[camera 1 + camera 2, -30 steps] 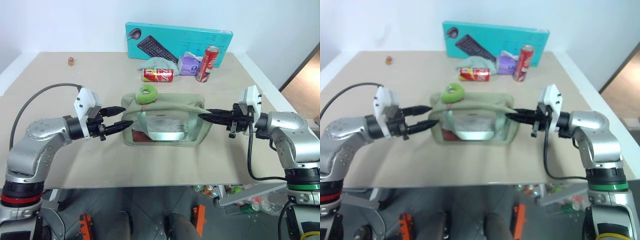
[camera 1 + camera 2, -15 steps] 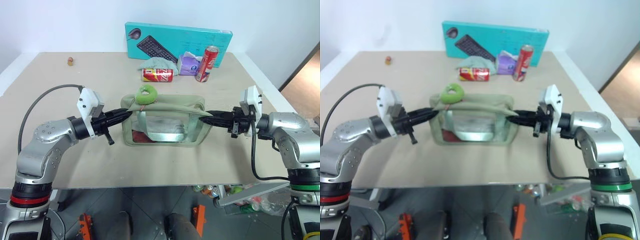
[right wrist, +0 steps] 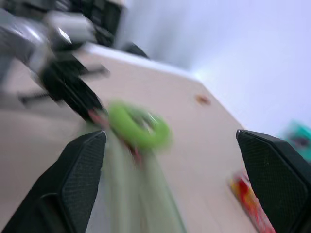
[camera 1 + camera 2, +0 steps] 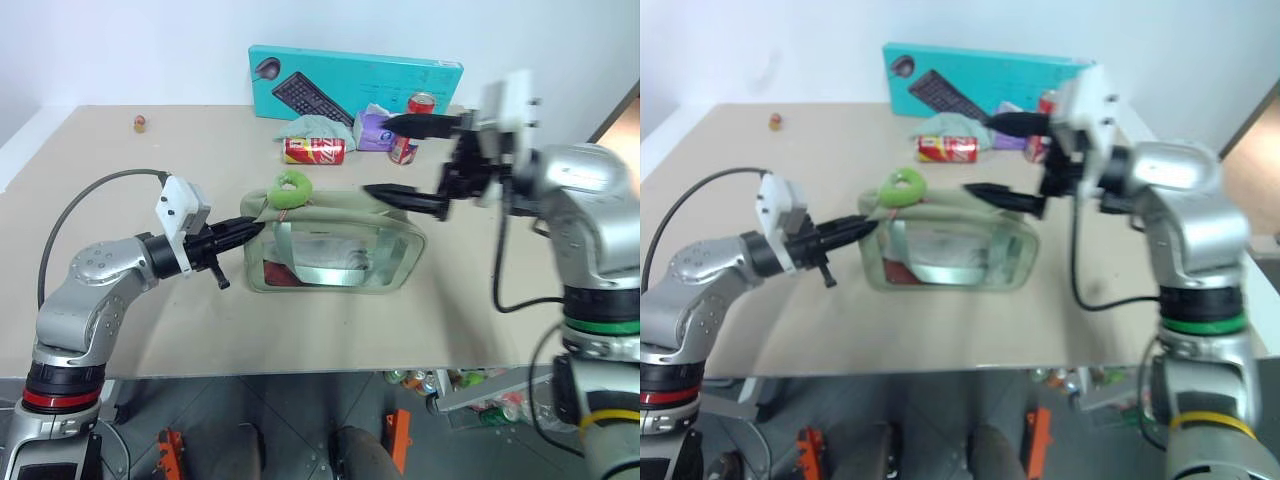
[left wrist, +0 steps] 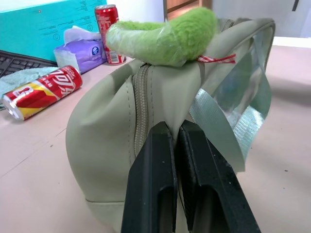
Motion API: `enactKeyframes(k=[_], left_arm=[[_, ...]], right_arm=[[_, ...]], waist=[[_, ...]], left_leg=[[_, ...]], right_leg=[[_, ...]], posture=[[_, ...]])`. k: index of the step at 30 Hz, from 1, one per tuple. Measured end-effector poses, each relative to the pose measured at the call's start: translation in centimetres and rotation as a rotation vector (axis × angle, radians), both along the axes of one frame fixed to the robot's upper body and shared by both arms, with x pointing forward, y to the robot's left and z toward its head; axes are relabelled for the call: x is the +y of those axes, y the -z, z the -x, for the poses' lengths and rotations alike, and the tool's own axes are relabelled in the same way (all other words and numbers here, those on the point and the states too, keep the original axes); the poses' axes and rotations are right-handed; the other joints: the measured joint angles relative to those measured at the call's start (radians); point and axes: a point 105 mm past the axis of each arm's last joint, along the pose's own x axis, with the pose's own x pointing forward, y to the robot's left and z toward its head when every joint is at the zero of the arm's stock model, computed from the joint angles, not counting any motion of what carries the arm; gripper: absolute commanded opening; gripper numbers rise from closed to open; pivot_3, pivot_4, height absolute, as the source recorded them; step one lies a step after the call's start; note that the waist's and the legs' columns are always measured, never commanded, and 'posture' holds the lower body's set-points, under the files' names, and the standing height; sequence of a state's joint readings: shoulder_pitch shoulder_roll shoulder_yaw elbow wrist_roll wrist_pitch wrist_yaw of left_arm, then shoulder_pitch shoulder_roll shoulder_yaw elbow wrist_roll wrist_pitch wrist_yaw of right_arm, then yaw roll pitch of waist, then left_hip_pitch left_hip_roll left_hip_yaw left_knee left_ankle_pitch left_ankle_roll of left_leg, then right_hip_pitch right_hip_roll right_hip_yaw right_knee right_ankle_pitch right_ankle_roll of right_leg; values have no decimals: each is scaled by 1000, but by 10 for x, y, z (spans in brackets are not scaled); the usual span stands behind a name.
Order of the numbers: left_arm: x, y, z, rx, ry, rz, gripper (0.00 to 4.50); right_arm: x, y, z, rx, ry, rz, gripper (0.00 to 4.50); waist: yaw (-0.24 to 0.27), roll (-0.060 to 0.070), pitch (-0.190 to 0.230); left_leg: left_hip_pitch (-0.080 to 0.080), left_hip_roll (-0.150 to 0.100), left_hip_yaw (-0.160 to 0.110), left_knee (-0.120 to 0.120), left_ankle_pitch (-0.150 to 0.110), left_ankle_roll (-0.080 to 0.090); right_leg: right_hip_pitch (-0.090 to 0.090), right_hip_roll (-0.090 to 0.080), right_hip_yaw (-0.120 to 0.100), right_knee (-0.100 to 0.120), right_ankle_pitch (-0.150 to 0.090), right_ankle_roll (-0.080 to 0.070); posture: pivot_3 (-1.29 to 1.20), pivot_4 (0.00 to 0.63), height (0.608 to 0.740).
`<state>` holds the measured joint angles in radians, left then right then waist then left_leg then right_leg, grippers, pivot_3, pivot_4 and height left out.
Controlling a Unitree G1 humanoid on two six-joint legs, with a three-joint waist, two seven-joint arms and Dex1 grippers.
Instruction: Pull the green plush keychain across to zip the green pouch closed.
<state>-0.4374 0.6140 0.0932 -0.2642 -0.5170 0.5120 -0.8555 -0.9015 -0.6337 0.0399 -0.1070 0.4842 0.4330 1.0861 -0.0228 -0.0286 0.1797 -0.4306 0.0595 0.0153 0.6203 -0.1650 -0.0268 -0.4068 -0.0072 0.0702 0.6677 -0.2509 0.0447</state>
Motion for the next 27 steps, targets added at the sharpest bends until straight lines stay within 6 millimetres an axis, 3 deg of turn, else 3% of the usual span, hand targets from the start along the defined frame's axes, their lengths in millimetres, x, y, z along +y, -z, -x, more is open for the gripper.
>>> enactKeyframes(k=[5,8,14,15,18,21,27], left_arm=[[-4,0,0,-5,11,5,0],[-5,0,-1,-6,10,7,0],[-7,0,-2,-6,3,10,0],[-7,0,-2,-6,4,11,0],[-7,0,-1,-7,4,11,0],[-7,0,-1,-8,4,9,0],[-7,1,-1,-7,5,7,0]], right_arm=[[41,23,-2,27,-85,42,4484],[50,34,-11,63,-83,61,4484],[59,38,-28,102,-62,71,4484],[60,39,-30,108,-57,71,3943],[58,44,-35,122,-38,81,3069],[58,45,-36,127,-37,83,1887],[58,45,-36,132,-35,83,46]], waist=[[5,0,0],[5,0,0],[4,0,0],[5,0,0],[5,0,0],[4,0,0],[4,0,0]], left_leg=[[-2,-1,0,1,0,0],[-2,-2,0,1,0,0],[-2,-1,-1,1,0,0],[-2,-1,-1,1,0,0],[-2,-2,-1,1,0,0],[-2,-2,-1,0,0,0],[-2,-2,-1,0,0,0]], right_leg=[[0,-2,-1,-1,0,0],[0,-2,-1,-1,3,-4],[0,-2,-2,0,3,-4],[0,-2,-2,0,3,-4],[0,-2,-1,-1,3,-4],[0,-2,-2,-1,3,-4],[0,-2,-2,-1,3,-4]], posture=[[0,150,740],[0,150,740],[0,150,740],[0,150,740],[0,150,740],[0,150,740],[0,150,740]])
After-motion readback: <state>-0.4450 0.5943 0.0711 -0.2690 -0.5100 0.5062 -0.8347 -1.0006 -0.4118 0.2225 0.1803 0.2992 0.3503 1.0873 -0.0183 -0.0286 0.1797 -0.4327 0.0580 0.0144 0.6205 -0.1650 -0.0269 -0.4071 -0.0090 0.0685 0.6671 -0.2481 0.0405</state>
